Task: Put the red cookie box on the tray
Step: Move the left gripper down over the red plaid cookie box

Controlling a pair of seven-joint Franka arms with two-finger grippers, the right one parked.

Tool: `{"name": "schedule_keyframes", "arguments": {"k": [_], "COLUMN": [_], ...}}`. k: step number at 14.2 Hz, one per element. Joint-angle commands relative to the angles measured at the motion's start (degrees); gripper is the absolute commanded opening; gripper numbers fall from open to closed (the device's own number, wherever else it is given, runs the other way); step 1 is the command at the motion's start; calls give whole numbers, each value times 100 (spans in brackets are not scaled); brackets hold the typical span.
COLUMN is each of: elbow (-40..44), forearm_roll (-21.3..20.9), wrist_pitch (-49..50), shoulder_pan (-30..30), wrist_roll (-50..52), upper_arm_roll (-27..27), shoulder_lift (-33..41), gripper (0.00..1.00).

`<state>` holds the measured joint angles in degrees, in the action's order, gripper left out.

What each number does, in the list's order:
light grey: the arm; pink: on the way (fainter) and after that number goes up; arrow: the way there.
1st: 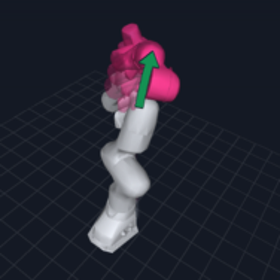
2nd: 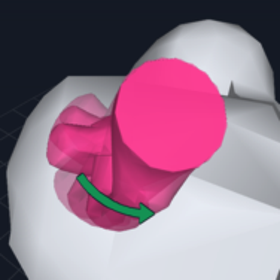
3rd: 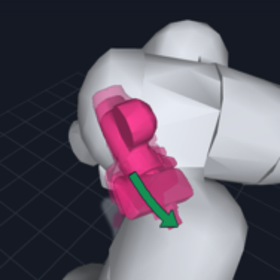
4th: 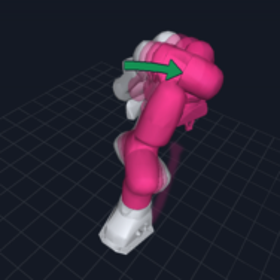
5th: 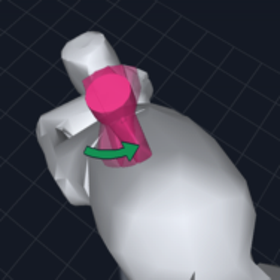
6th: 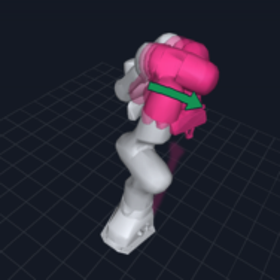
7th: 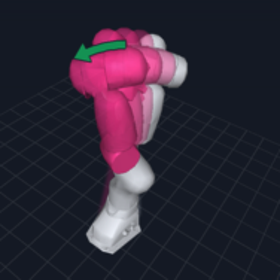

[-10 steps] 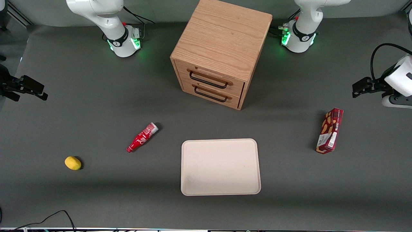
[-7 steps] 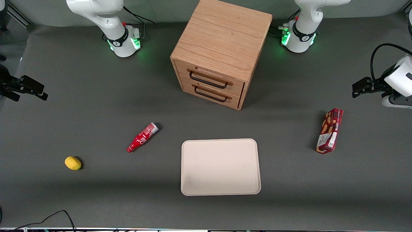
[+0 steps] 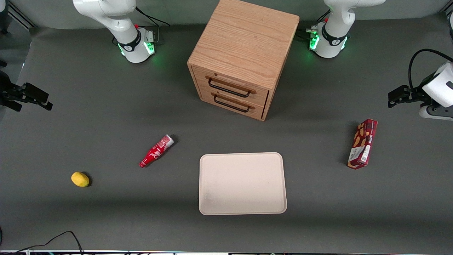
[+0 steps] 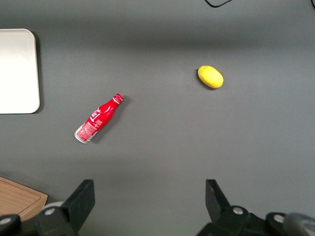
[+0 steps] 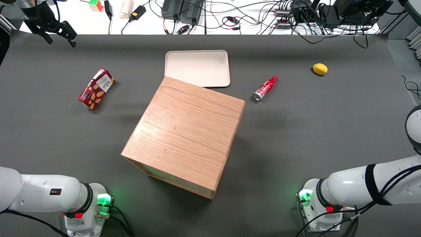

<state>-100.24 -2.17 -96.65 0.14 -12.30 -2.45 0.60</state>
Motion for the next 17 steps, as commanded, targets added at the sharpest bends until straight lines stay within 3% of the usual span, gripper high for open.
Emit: {"name": "schedule_keyframes", "arguments": {"k": [1, 6, 10, 17], "elbow": [-48, -223, -1443, -2087], "forearm_roll": [-3, 50, 50, 287], "wrist_pitch": [-344, -1248, -2987, -4273], "shoulder_pan": [-312, -409, -356, -356], "wrist_roll": [-711, -993, -1501, -1591], "upper_arm_roll": [-27, -19, 8, 34], "shoulder_lift": [-305, -1044, -1193, -1809], "gripper": [100, 100, 100, 100]}}
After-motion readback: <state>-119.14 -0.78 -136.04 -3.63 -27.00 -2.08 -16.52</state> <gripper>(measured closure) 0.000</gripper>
